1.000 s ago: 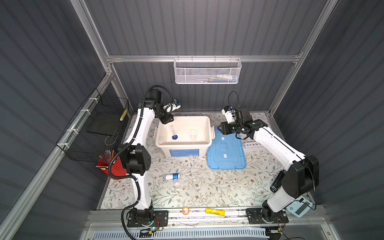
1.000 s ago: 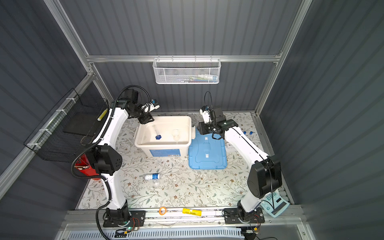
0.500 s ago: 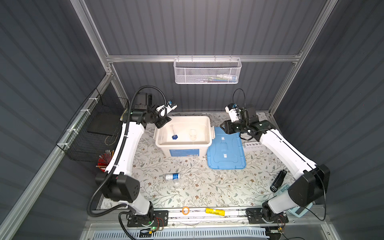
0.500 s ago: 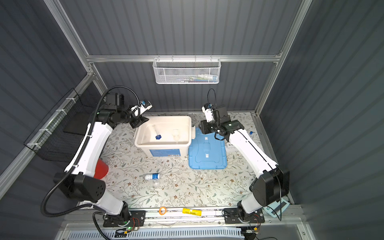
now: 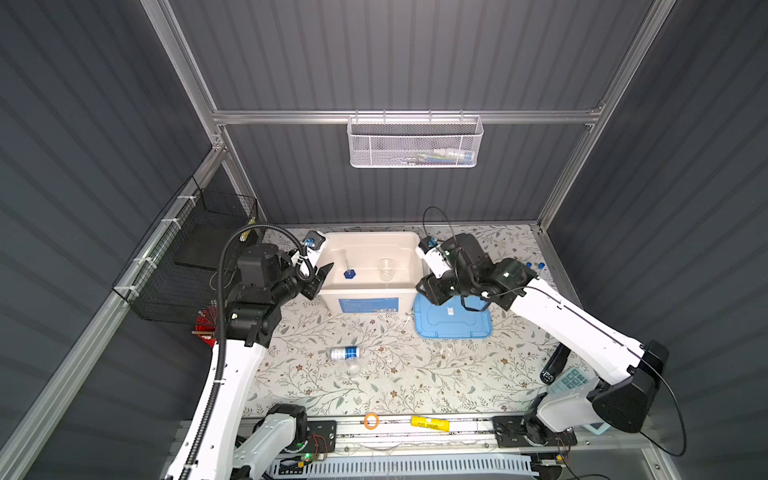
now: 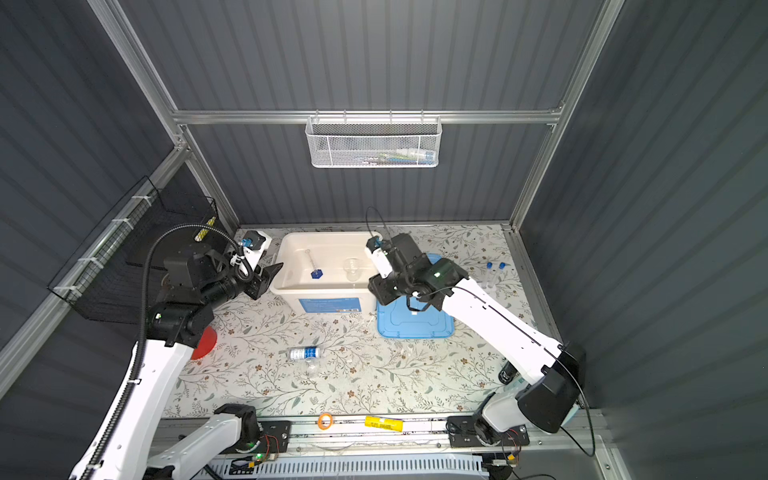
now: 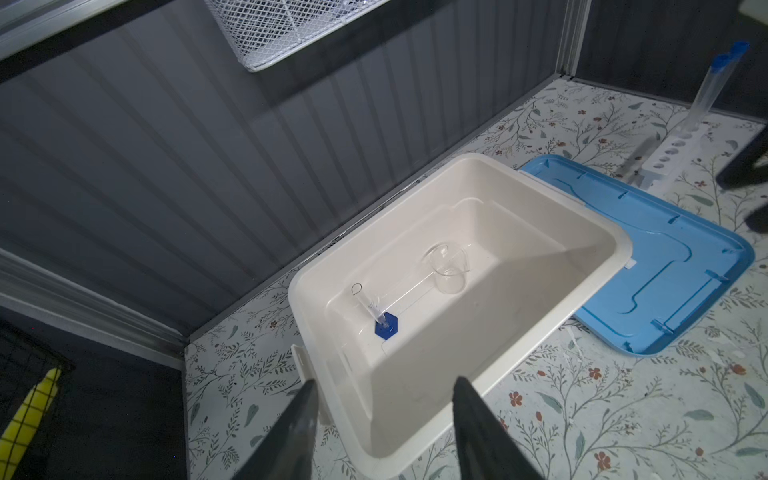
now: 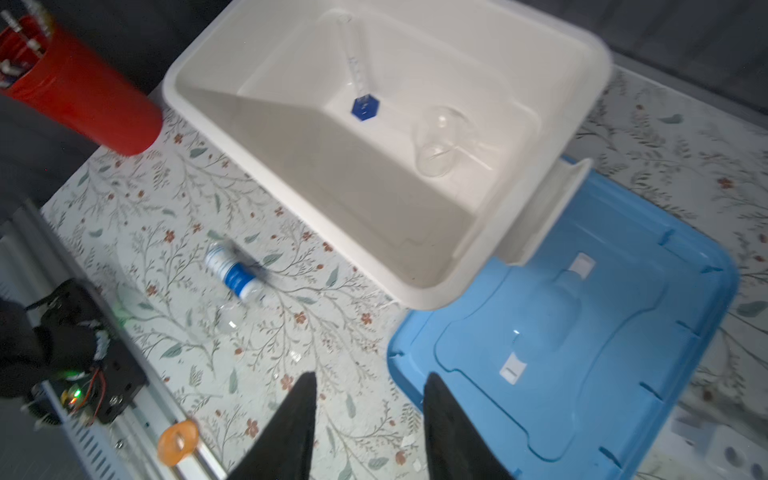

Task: Organize the chemistry lab equipment
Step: 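Raise the left gripper out of the bin while the right swings toward the bandage roll, then lower the right gripper over the wrapped white-and-blue bandage roll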

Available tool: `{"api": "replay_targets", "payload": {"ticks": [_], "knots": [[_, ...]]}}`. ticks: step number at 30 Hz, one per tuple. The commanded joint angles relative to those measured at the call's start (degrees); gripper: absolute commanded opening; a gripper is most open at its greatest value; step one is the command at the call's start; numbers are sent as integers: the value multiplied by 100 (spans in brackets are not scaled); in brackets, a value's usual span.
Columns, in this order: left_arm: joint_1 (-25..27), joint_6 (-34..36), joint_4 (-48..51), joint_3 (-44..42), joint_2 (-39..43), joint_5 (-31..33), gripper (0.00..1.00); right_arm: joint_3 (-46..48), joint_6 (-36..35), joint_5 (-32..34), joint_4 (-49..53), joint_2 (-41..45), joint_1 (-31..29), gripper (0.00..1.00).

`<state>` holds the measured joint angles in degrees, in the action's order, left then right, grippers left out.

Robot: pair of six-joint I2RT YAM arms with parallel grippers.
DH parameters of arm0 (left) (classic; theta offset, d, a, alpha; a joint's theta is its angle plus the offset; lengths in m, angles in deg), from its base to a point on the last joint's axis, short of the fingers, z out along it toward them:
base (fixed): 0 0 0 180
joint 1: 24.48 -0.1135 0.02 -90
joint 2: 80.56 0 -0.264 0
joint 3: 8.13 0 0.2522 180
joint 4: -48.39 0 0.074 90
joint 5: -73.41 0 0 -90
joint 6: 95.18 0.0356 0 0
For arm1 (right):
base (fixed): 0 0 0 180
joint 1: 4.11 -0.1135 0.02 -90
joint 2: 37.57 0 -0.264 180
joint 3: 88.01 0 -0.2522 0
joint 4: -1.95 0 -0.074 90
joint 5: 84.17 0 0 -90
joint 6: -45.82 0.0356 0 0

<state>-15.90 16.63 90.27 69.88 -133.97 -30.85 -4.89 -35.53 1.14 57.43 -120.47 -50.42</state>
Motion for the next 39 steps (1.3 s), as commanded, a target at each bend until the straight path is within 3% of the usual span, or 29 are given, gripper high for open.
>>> {"api": "replay_targets", "payload": {"ticks": [1, 6, 16, 21, 27, 35, 39], "knots": [[3, -1194, -603, -516, 367, 280, 51, 443, 498, -439, -39, -52, -368, 46], [3, -1495, -773, -1193, 1076, 512, 57, 522, 851, -776, -267, -863, -967, 48], [3, -1973, -680, -1742, 1742, 1604, 100, -422, 541, -1034, -467, -2525, -1162, 47], [3, -1943, -753, -1844, 1665, 2055, 100, -959, -32, -1061, -238, -3188, -1179, 48], [3, -2034, -896, -1913, 1577, 2101, 100, -1085, -392, -1309, -484, -3523, -1179, 48], [2, -2071, -1009, -1918, 1589, 2026, 100, -1049, -661, -1722, -749, -3801, -1172, 48], [3, -1940, -875, -1773, 1388, 1605, 100, -1125, -776, -1820, -825, -3968, -1170, 46]]}}
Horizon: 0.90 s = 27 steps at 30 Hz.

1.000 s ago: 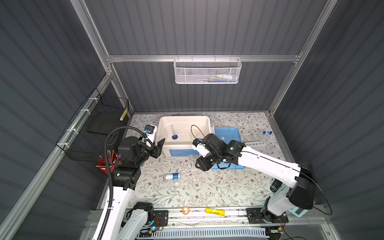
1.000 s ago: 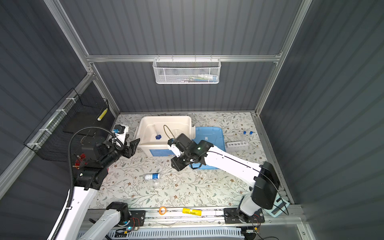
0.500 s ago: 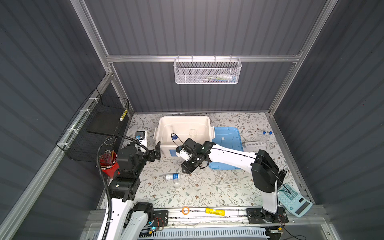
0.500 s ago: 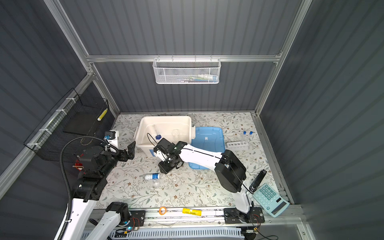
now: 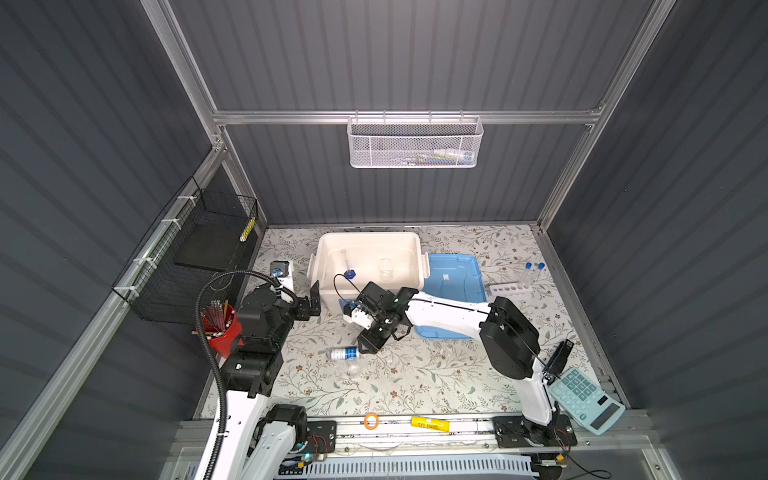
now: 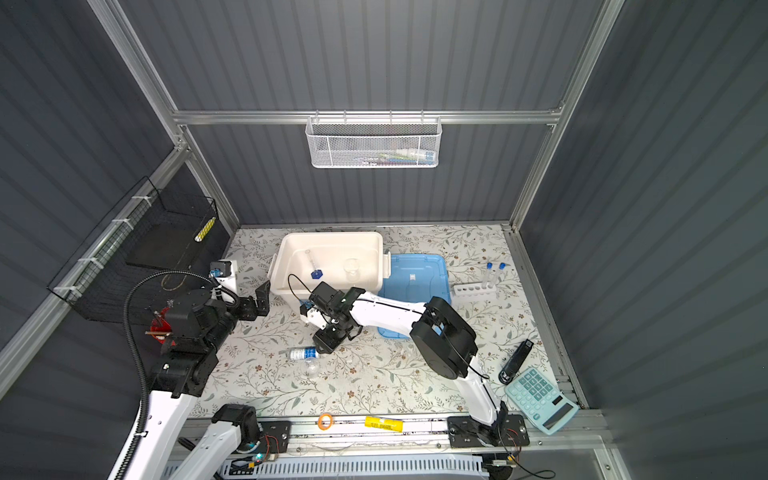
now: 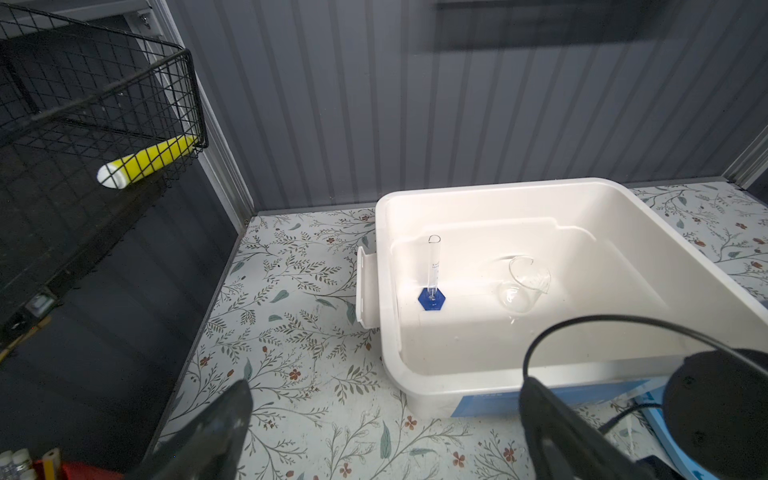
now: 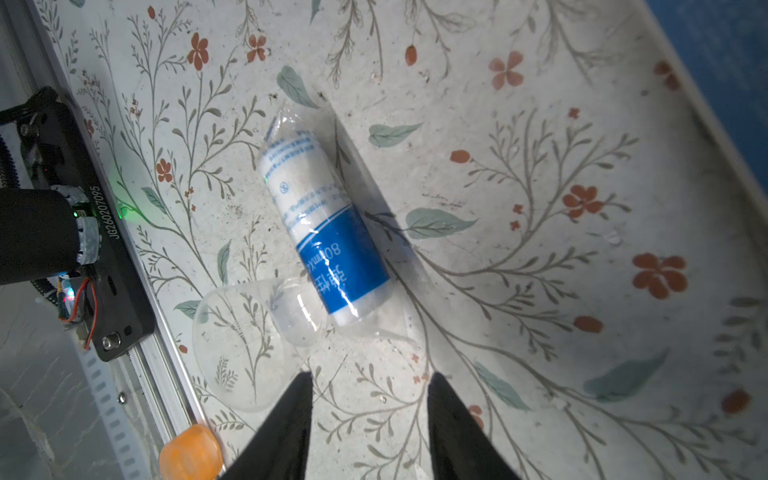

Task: Organize the chemistry lab equipment
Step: 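Lower the right gripper over the wrapped white-and-blue bandage roll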

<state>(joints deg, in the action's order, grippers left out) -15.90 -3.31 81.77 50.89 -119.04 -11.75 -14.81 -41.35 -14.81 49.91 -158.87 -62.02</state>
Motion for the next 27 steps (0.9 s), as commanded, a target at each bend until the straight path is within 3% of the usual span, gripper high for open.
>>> {"api": "replay_targets", "payload": {"ticks": [1, 9, 27], "knots": [[3, 60, 53, 200, -177, -425, 100, -143, -212, -257, -103, -162, -10, 45], [3, 222, 372, 449, -430, -975, 100, -58, -238, -448, -317, -237, 8, 43], [3, 213, 436, 551, -674, -1239, 100, -76, -371, -369, -361, -324, 98, 48]]}}
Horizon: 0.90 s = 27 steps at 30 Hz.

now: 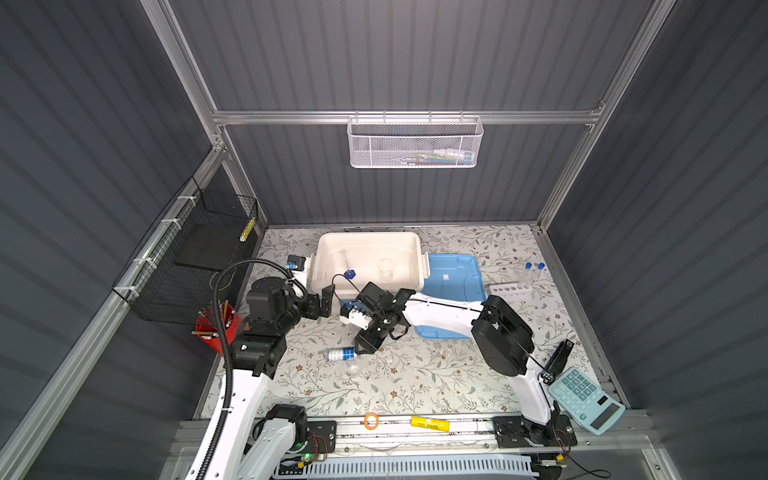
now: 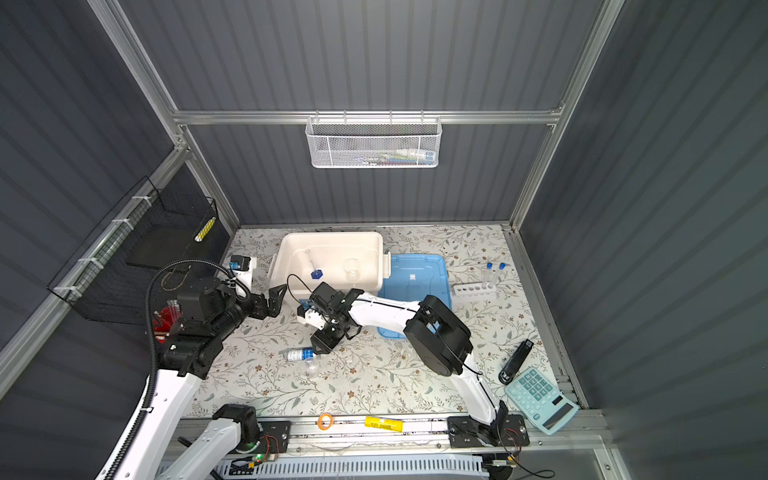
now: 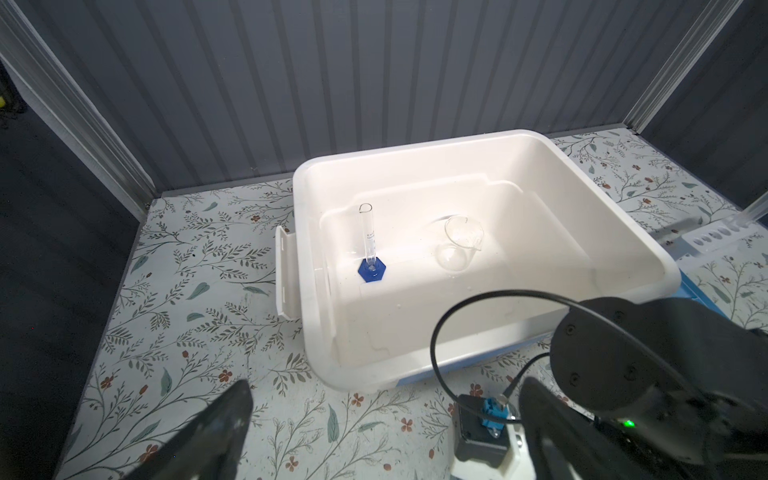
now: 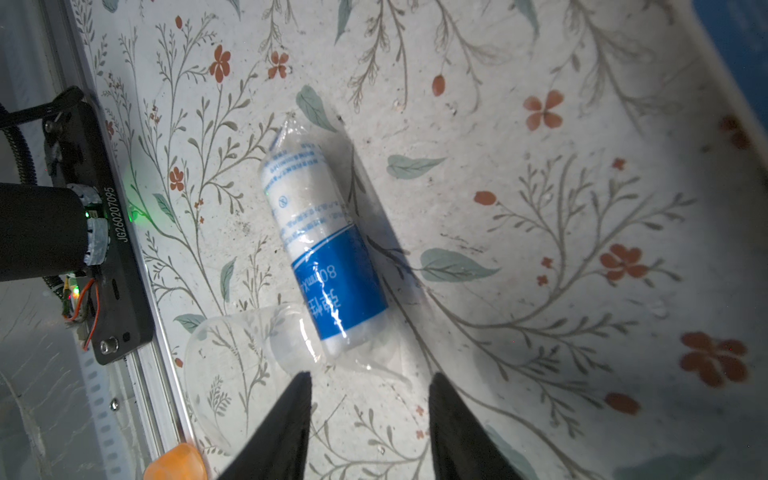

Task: Organize the chemistry lab equipment
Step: 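Lower the right gripper over the wrapped white-and-blue bandage roll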

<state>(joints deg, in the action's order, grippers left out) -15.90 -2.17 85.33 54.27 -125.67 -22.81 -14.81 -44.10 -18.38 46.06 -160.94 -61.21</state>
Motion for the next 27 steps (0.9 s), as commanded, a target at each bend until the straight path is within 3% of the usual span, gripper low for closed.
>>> {"api": "replay_targets", "payload": {"ticks": [1, 17, 27], "knots": [[3, 95, 89, 213, -25, -143, 100, -73, -96, -31, 22, -133, 15, 48], [3, 139, 222, 309, -43, -169, 100, -75, -124, -106, -153, -239, 16, 47], [3, 242, 318, 387, -51, -135, 100, -22, -10, -277, -321, -248, 24, 40]]}}
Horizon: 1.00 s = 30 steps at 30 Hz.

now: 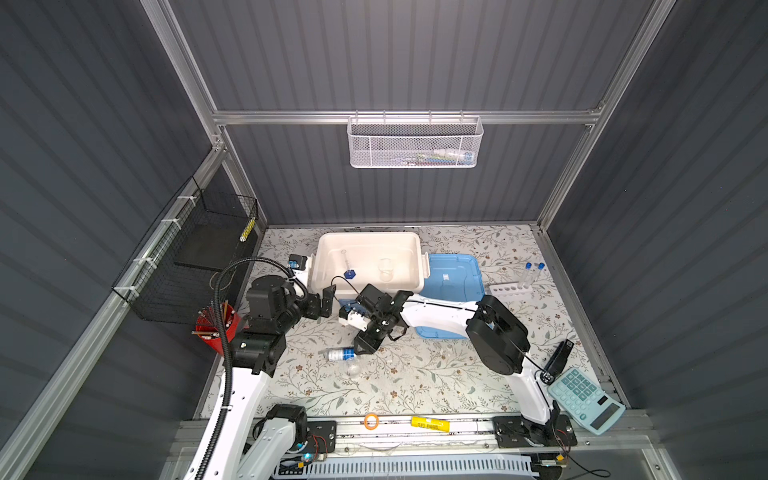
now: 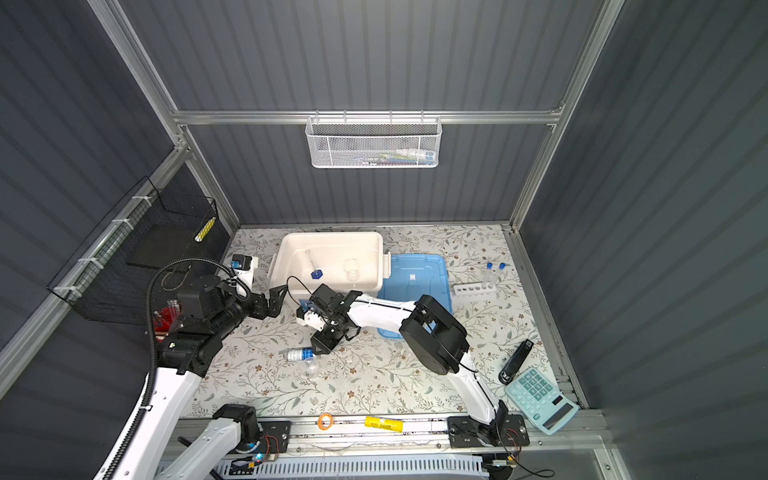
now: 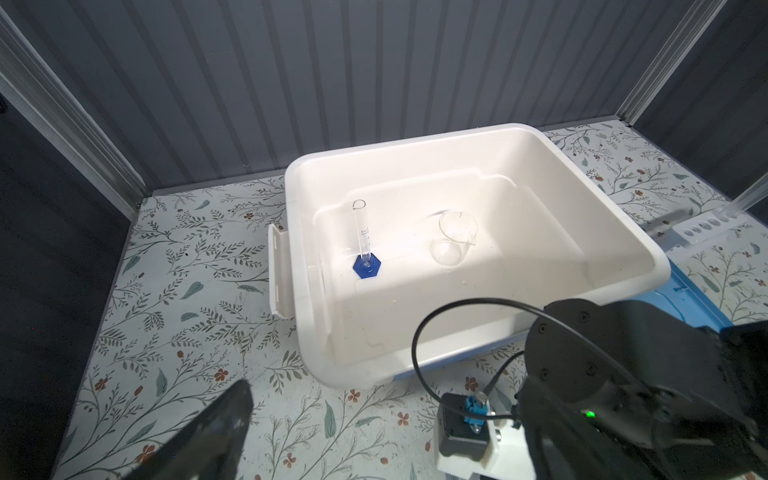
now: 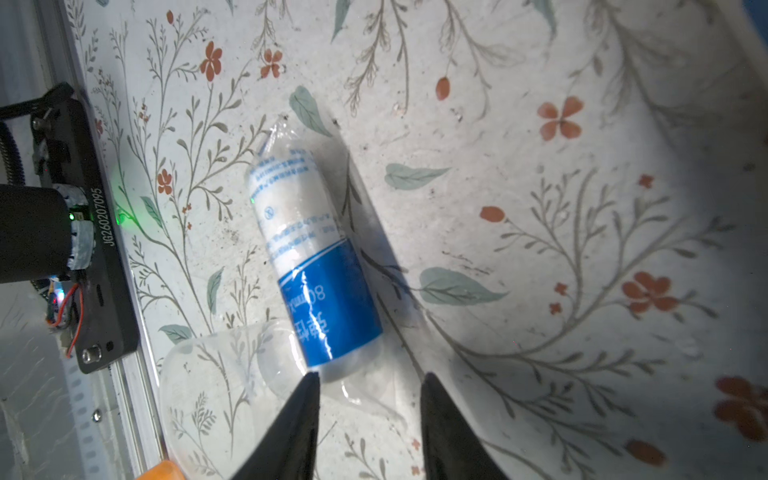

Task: Organize the chemistry lab equipment
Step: 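Lower the right gripper over the wrapped white-and-blue bandage roll, then close the right gripper on the end of the bandage roll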

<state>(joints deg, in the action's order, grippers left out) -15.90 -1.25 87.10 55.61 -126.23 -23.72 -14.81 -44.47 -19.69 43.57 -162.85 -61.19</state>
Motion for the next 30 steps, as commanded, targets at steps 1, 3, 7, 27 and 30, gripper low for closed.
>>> {"api": "replay_targets", "payload": {"ticks": [1, 3, 7, 27, 30], "knots": [[3, 169, 154, 269, -2, -28, 100, -22, 36, -155, -86, -59, 21, 39], [3, 203, 177, 291, -7, -16, 100, -13, 55, -164, -99, -58, 22, 37], [3, 214, 160, 286, -11, -7, 100, 47, 65, -156, -101, -21, 22, 34], [3, 258, 168, 269, -16, 0, 100, 277, 143, -77, -206, 93, 37, 28], [3, 265, 165, 259, -16, 1, 100, 319, 161, -85, -232, 108, 33, 25]]}}
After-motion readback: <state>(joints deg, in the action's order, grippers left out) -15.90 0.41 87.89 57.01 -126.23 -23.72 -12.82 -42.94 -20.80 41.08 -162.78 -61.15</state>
